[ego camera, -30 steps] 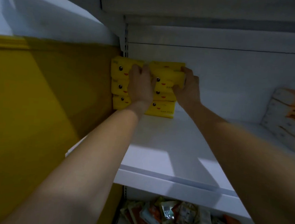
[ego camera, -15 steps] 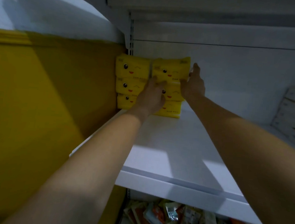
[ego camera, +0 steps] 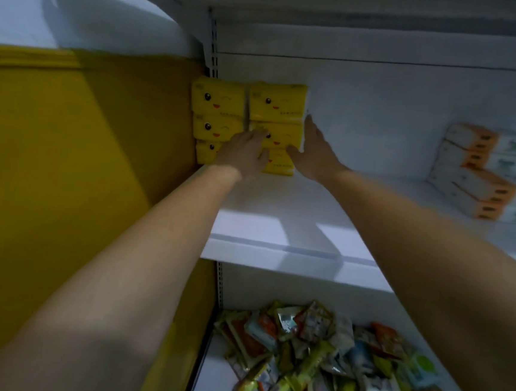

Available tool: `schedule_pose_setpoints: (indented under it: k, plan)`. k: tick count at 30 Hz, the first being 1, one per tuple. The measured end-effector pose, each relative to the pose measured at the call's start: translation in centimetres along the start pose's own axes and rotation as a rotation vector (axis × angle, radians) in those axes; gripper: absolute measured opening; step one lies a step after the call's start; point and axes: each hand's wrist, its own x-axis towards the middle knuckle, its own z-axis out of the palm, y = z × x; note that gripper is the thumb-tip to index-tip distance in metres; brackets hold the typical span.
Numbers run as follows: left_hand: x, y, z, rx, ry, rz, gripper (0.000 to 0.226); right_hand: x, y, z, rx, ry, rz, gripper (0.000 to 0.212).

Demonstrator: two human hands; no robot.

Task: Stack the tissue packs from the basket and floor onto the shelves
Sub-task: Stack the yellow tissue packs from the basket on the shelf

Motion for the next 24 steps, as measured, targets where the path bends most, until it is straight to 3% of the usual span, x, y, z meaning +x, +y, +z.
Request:
schedule_pose_setpoints:
  k: [6,12,16,24]
  plan:
    - [-8.8,2.1,-2.0,-0.005,-0.12,0.016,0.051,-9.8,-2.4,-1.9,-0.183,-0.106,-0.132,0.063]
    - [-18.0,4.1,-2.3,-0.01,-0.089,0.019,0.052,-20.0,-2.9,-2.1,-0.258,-0.144,-0.197,0.061]
    - [-24.0,5.0,-1.2,-0.025,-0.085,0.036,0.052,-25.4,-2.3,-2.1,-0.264,-0.153,-0.181,0.058]
    - [-34.6,5.8,5.4,-0.077,-0.28,0.052,0.053,-35.7,1.3,3.2,-0.246,-0.265,-0.107,0.06]
